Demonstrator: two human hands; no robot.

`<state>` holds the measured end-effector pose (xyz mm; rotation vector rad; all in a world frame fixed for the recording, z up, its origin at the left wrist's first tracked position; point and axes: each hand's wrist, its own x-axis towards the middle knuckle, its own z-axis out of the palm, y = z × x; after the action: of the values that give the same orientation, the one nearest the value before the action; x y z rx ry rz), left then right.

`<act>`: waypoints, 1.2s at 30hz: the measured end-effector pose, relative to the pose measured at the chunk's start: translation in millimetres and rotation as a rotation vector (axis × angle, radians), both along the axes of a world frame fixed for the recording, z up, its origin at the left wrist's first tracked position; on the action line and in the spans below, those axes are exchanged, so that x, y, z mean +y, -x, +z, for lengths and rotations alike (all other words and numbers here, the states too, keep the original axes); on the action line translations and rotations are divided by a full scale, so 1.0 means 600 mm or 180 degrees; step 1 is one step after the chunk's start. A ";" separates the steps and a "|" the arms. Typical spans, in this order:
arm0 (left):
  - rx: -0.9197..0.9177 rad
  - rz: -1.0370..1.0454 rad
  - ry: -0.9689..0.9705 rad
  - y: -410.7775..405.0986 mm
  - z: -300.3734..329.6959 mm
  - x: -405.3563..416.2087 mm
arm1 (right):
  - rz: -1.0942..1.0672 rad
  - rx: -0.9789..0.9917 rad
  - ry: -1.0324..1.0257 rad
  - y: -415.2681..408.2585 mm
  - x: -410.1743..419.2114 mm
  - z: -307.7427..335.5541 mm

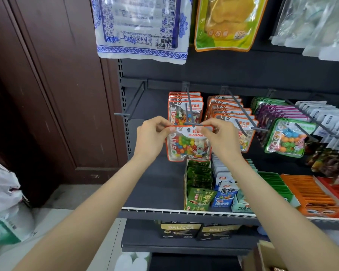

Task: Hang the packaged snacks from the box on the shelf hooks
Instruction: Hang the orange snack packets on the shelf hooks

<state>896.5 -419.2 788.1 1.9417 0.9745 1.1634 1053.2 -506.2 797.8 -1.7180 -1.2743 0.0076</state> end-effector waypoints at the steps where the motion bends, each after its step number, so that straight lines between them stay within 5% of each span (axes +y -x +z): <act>1: -0.0004 -0.0011 0.0015 -0.001 0.000 0.003 | -0.0036 0.0009 0.0009 -0.001 0.002 0.000; 19: 0.0400 0.0963 0.0217 -0.154 0.024 0.165 | -0.1173 -0.2280 0.0888 -0.074 0.198 0.040; 30: 0.0798 0.1033 -0.0512 -0.126 0.027 0.116 | -0.0784 -0.1993 0.0853 -0.057 0.159 0.040; 36: 0.1079 0.0387 -0.0325 -0.045 -0.035 -0.026 | -0.0174 -0.0960 0.0626 -0.007 -0.015 -0.017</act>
<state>923.8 -434.6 767.4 2.2364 1.2438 0.9825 1057.3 -515.2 787.7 -1.9776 -1.4848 -0.1693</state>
